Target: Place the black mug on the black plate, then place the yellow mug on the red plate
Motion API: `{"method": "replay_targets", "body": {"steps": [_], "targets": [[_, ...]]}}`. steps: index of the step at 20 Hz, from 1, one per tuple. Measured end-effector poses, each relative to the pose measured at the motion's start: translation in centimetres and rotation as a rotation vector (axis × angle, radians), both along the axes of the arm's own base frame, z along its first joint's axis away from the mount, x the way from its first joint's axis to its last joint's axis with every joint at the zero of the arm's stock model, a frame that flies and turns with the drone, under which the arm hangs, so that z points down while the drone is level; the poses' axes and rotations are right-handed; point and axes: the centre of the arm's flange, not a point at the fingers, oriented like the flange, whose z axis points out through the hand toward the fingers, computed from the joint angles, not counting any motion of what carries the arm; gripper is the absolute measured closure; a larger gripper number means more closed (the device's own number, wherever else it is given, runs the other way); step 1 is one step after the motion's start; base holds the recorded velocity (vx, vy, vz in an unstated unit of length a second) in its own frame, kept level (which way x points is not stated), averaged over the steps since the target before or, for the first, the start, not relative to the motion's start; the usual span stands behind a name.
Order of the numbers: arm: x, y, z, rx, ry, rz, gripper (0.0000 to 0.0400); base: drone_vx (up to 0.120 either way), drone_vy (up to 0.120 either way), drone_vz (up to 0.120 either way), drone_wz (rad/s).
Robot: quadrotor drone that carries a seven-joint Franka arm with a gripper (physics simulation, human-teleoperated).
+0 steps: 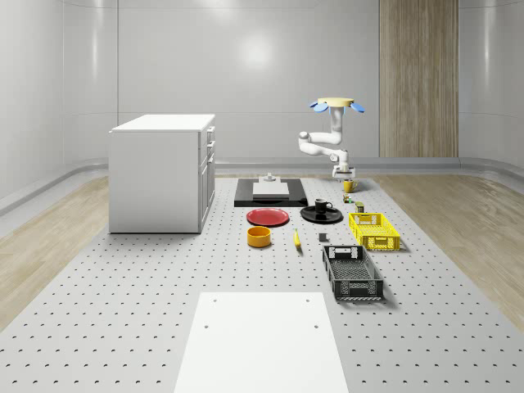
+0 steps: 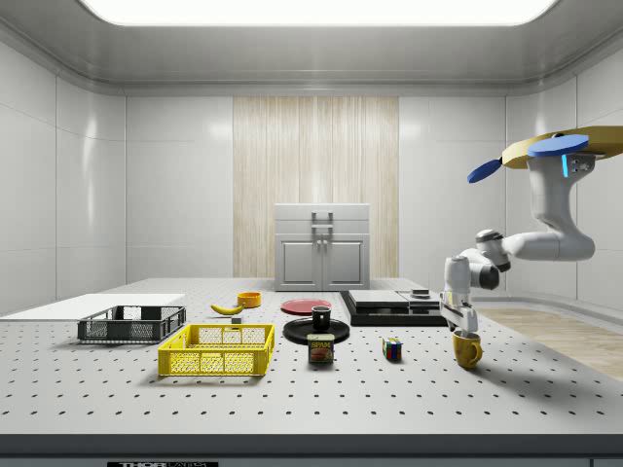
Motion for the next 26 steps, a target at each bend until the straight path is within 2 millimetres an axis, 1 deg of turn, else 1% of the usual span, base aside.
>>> {"method": "replay_targets", "body": {"steps": [1,3,5,8,12,17,22,26], "targets": [[0.0,0.0,0.0,0.000,0.000,0.000,0.0174,0.000,0.000,0.000,0.000],[0.0,0.0,0.0,0.000,0.000,0.000,0.0220,0.000,0.000,0.000,0.000],[0.0,0.0,0.0,0.000,0.000,0.000,0.0247,0.000,0.000,0.000,0.000],[0.0,0.0,0.0,0.000,0.000,0.000,0.0270,0.000,0.000,0.000,0.000],[0.0,0.0,0.0,0.000,0.000,0.000,0.0283,0.000,0.000,0.000,0.000],[0.0,0.0,-0.3,0.000,0.000,0.000,0.0288,0.000,0.000,0.000,0.000],[0.0,0.0,-2.0,0.000,0.000,0.000,0.0289,0.000,0.000,0.000,0.000],[0.0,0.0,-3.8,0.000,0.000,0.000,0.0290,0.000,0.000,0.110,0.000]]}}
